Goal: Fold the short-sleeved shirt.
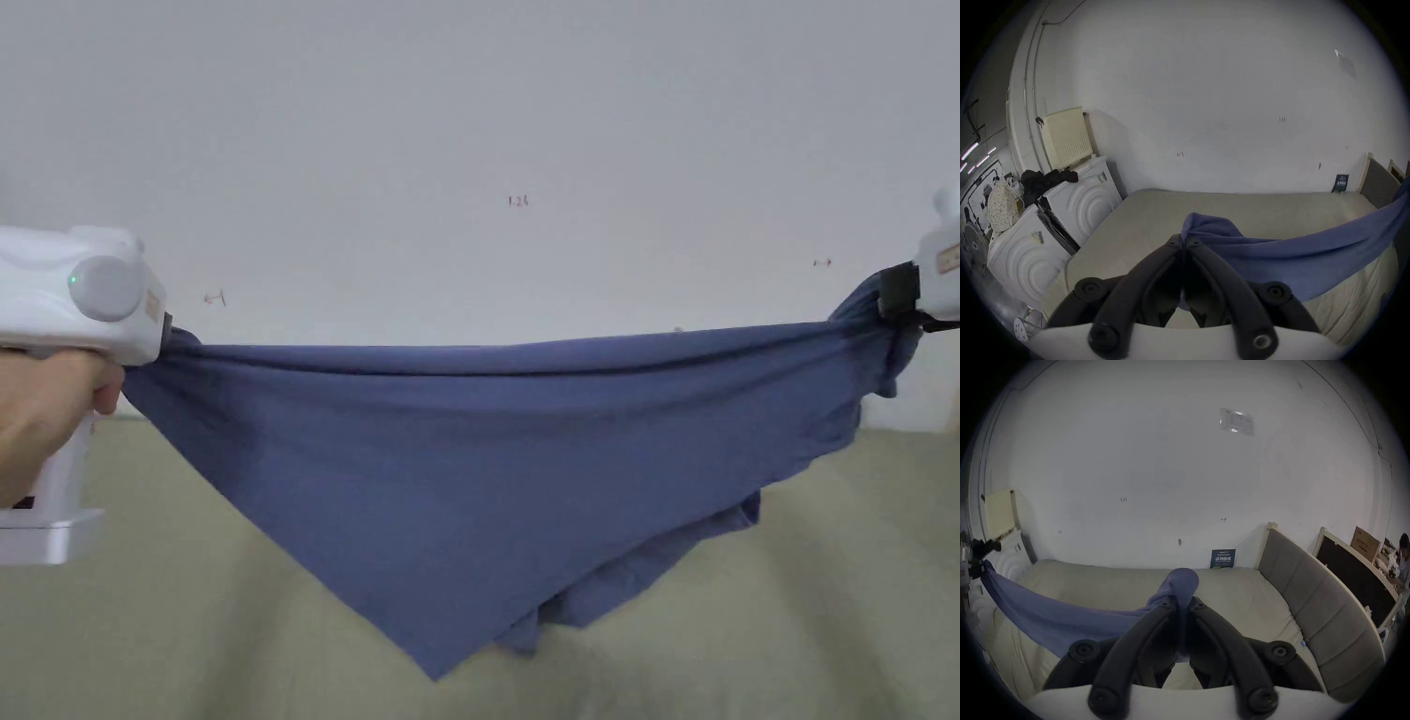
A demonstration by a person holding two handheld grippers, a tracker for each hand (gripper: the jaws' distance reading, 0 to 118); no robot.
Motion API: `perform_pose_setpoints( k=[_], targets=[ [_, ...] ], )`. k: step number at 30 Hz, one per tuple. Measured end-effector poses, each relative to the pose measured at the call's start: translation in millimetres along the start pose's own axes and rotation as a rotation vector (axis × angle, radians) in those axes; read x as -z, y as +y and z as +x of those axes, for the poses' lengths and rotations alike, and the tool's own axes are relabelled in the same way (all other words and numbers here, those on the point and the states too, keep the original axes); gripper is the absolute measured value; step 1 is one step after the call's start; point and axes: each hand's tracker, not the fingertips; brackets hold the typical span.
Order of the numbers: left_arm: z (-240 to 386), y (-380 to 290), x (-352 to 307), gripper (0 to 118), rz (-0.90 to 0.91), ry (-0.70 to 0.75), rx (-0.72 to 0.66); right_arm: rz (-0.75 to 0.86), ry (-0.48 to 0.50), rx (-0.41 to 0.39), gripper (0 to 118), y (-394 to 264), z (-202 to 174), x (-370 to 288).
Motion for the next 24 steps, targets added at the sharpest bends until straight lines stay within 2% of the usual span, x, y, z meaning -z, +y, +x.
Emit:
perform_pose_setpoints(
  k=[6,10,12,15,16,17,18,20,24],
  targets=[
    [6.4,-70.2,7.2,0,-0.077,-0.064,0.010,-0.101,0.014,0.059,10,-90.7,16.7,-5.5],
    [0.1,-138.0,-18.6,0,-0.141,-0.142,0.063,-0.166,0.016,0.044,10,-166.3,34.5,-49.7],
    [-6.1,-180.3,-37.7,0,-0.178,-0.168,0.066,-0.205,0.007,0.020,10,-207.7,41.4,-81.5],
    [-15.9,-237.7,-68.0,0,-0.241,-0.213,0.057,-0.251,0.019,0.024,10,-260.1,46.9,-122.9],
    [-19.7,-260.4,-81.0,0,-0.245,-0.204,0.030,-0.294,0.036,-0.016,10,-279.2,49.3,-141.1],
    [-23.2,-280.2,-92.2,0,-0.282,-0.221,0.053,-0.293,0.031,-0.022,10,-296.1,50.8,-157.1],
    [-26.0,-296.8,-103.7,0,-0.275,-0.213,0.054,-0.294,0.029,-0.018,10,-310.1,52.7,-169.3],
    [-33.5,-333.8,-129.4,0,-0.317,-0.226,0.064,-0.321,0.042,0.046,10,-344.5,62.5,-199.9],
    [-54.9,-381.4,-147.1,0,-0.361,-0.239,0.024,-0.386,0.051,0.074,10,-399.6,73.7,-241.0]
  ],
)
